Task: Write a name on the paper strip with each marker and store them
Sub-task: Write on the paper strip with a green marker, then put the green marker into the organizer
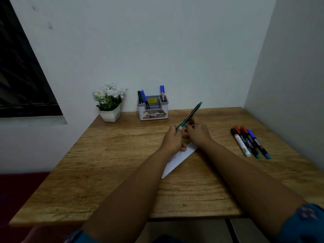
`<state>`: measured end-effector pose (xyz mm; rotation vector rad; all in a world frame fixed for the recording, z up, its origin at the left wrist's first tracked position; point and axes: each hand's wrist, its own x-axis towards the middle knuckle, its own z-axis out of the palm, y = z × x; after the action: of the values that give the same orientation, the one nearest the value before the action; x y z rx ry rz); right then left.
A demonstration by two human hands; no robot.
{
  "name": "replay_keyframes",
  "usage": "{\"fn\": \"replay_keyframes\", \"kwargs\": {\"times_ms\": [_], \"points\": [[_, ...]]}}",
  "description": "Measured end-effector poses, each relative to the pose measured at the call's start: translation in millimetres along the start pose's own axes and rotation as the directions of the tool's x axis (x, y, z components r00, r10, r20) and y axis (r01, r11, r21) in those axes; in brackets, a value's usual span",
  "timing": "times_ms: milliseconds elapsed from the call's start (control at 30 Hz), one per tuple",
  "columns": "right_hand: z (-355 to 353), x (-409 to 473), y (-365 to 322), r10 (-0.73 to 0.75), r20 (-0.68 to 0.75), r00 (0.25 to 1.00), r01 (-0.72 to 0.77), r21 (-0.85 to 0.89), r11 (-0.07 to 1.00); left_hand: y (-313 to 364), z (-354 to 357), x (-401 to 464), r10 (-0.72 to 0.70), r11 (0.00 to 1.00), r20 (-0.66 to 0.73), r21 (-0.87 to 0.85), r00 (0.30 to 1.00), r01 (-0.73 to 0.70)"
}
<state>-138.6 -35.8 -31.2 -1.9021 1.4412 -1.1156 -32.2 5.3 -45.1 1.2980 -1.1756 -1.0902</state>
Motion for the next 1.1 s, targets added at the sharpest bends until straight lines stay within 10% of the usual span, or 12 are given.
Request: {"fn": "replay_keyframes", "kwargs": {"times_ms": [200,300,533,1100], "points": [[7,9,15,0.179,-0.074,0.981,-0.163,0.184,0.969,3,-16,6,0.196,0.960,-0.184,0.238,0.963,-0.150],[9,10,17,0.143,-0.074,0.987,-0.132,0.135,0.982,22,-56,22,0.426,0.818,-0.291,0.528,0.856,-0.228],[20,11,17,0.019,-0.022,1.000,-0.019,-0.011,1.000,83,-125,79,0.514,0.758,-0.329,0.607,0.792,-0.240],[21,15,23,-0.022,-0.011,1.000,0.022,-0.018,1.000,117,-87,156,0.255,0.267,0.000,0.961,0.967,-0.070]]}}
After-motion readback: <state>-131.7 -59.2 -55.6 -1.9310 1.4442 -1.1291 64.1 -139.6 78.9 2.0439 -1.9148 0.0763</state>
